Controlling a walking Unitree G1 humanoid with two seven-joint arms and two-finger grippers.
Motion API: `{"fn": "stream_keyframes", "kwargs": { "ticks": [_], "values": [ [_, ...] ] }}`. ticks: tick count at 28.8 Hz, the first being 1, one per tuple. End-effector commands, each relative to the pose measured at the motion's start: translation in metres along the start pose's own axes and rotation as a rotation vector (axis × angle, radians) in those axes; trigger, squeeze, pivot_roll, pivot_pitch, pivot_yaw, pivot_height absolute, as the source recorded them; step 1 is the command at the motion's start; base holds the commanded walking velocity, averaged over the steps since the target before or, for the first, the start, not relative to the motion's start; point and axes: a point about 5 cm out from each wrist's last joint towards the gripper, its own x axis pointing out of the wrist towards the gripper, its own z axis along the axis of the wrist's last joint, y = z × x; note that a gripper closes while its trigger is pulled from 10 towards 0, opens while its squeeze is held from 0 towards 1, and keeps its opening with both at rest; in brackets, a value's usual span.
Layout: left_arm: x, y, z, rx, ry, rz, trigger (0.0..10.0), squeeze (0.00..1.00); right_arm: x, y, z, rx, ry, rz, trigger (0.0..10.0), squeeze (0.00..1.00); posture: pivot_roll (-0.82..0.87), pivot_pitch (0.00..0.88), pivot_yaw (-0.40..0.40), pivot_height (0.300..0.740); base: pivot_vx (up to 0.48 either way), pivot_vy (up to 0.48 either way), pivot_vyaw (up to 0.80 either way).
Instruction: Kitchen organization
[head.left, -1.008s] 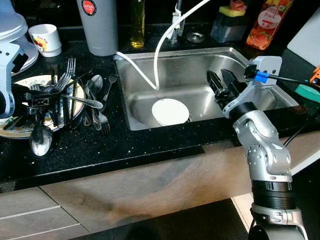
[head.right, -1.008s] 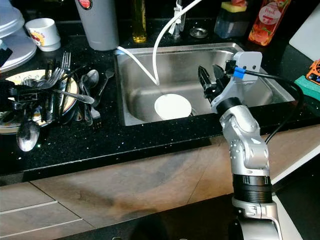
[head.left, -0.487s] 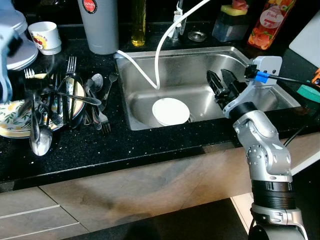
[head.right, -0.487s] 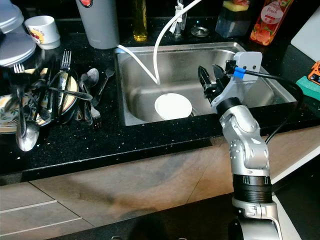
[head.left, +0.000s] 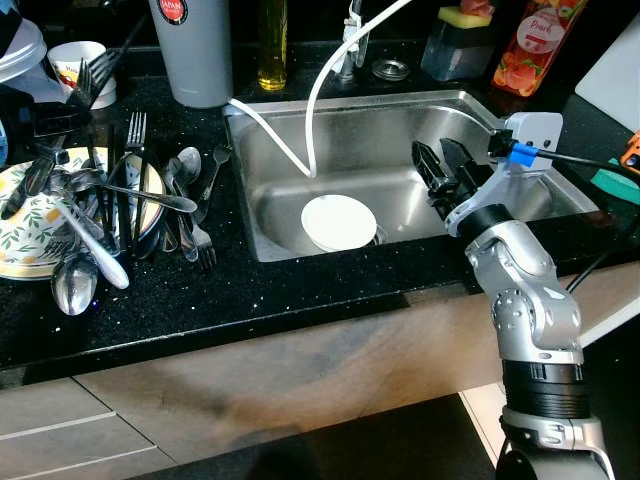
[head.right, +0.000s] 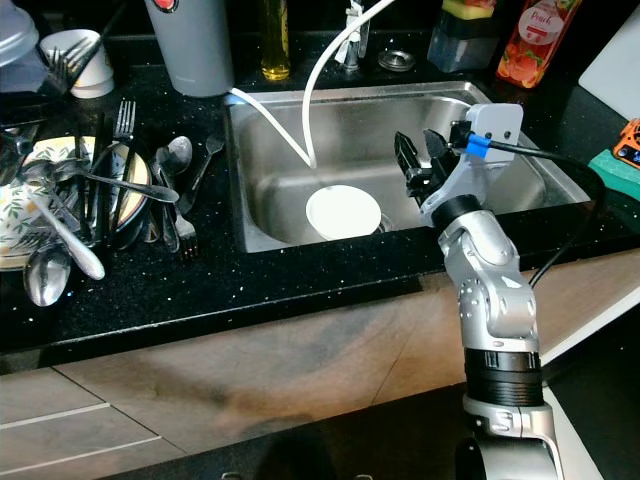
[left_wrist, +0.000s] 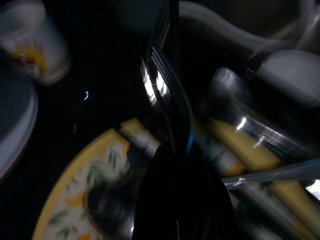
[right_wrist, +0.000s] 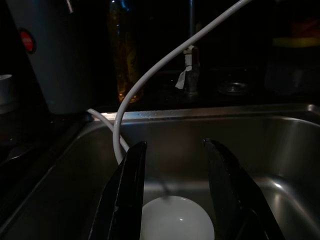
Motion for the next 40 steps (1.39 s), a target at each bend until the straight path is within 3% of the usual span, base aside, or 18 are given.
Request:
{"fn": "stream_keyframes", "kwargs": {
  "ticks": [1,3,9,12,13,14,15,17,20,24,27,28,31,33,35,37,39,40],
  "values": [
    [-0.002,0.010,0.002,-0.023,-0.020,0.073,10.0,0.00,0.000,-0.002,0.001,0.002,-0.008,-0.004,10.0,0.00,0.11,0.094,-0.031,0.740,0.000,0.000,0.00],
    [0.003,0.006,-0.011,0.035,0.035,0.055,10.0,0.00,0.000,-0.002,0.002,0.002,-0.012,-0.003,10.0,0.00,0.11,0.094,-0.031,0.740,0.000,0.000,0.00],
    [0.008,0.010,-0.018,0.005,0.032,0.119,10.0,0.00,0.001,-0.003,0.002,0.000,-0.011,-0.003,10.0,0.00,0.11,0.083,-0.032,0.740,0.000,0.000,0.00],
    [0.007,0.019,-0.008,-0.076,-0.080,0.186,10.0,0.00,0.001,-0.002,0.002,0.001,-0.012,-0.001,10.0,0.00,0.10,0.082,-0.038,0.740,0.000,0.000,0.00],
    [0.009,0.028,-0.014,0.232,0.013,0.370,10.0,0.00,0.002,-0.003,0.003,0.000,-0.013,0.002,10.0,0.00,0.10,0.085,-0.046,0.740,0.000,0.000,0.00],
    [0.009,0.028,-0.014,0.232,0.013,0.370,10.0,0.00,0.002,-0.003,0.003,0.000,-0.013,0.002,10.0,0.00,0.10,0.085,-0.046,0.740,0.000,0.000,0.00],
    [0.009,0.031,-0.017,0.358,0.056,0.439,10.0,0.00,0.002,-0.003,0.003,0.000,-0.013,0.003,10.0,0.00,0.10,0.085,-0.046,0.740,0.000,0.000,0.00],
    [0.012,0.029,-0.010,0.494,0.015,0.491,10.0,0.00,0.002,-0.003,0.003,0.000,-0.013,0.003,10.0,0.00,0.10,0.083,-0.044,0.740,0.000,0.000,0.00],
    [0.017,0.019,-0.008,0.585,-0.023,0.462,10.0,0.00,0.002,-0.003,0.004,0.002,-0.014,0.002,10.0,0.00,0.10,0.086,-0.042,0.740,0.000,0.000,0.00],
    [0.024,0.010,-0.006,0.560,-0.073,0.405,10.0,0.00,0.002,-0.003,0.004,0.002,-0.016,-0.001,10.0,0.00,0.09,0.086,-0.043,0.740,0.000,0.000,0.00],
    [0.026,0.006,0.000,0.385,-0.130,0.344,10.0,0.00,0.001,-0.004,0.005,0.000,-0.017,-0.004,10.0,0.00,0.09,0.085,-0.041,0.740,0.000,0.000,0.00],
    [0.028,0.004,0.000,0.498,-0.110,0.361,10.0,0.00,0.001,-0.005,0.005,-0.002,-0.018,-0.008,10.0,0.00,0.08,0.084,-0.041,0.740,0.000,0.000,0.00],
    [0.032,0.004,0.001,0.429,-0.115,0.350,10.0,0.00,0.001,-0.006,0.006,-0.003,-0.020,-0.013,10.0,0.00,0.08,0.083,-0.037,0.740,0.000,0.000,0.00],
    [0.032,0.005,0.000,0.689,-0.061,0.417,10.0,0.00,0.001,-0.007,0.006,-0.003,-0.022,-0.015,10.0,0.00,0.08,0.082,-0.038,0.740,0.000,0.000,0.00],
    [0.032,0.003,0.001,0.732,-0.071,0.409,10.0,0.00,0.001,-0.007,0.006,-0.001,-0.023,-0.015,10.0,0.00,0.09,0.080,-0.039,0.740,0.000,0.000,0.00],
    [0.032,-0.004,0.004,0.692,-0.115,0.341,10.0,0.00,0.002,-0.006,0.006,0.001,-0.025,-0.014,10.0,0.00,0.09,0.077,-0.036,0.740,0.000,0.000,0.00],
    [0.033,-0.010,0.011,0.456,-0.174,0.263,10.0,0.00,0.002,-0.005,0.005,0.003,-0.025,-0.015,10.0,0.00,0.09,0.077,-0.036,0.740,0.000,0.000,0.00],
    [0.033,-0.010,0.008,0.466,-0.144,0.249,10.0,0.00,0.002,-0.005,0.005,0.004,-0.026,-0.016,10.0,0.00,0.09,0.076,-0.036,0.740,0.000,0.000,0.00]
  ]
}}
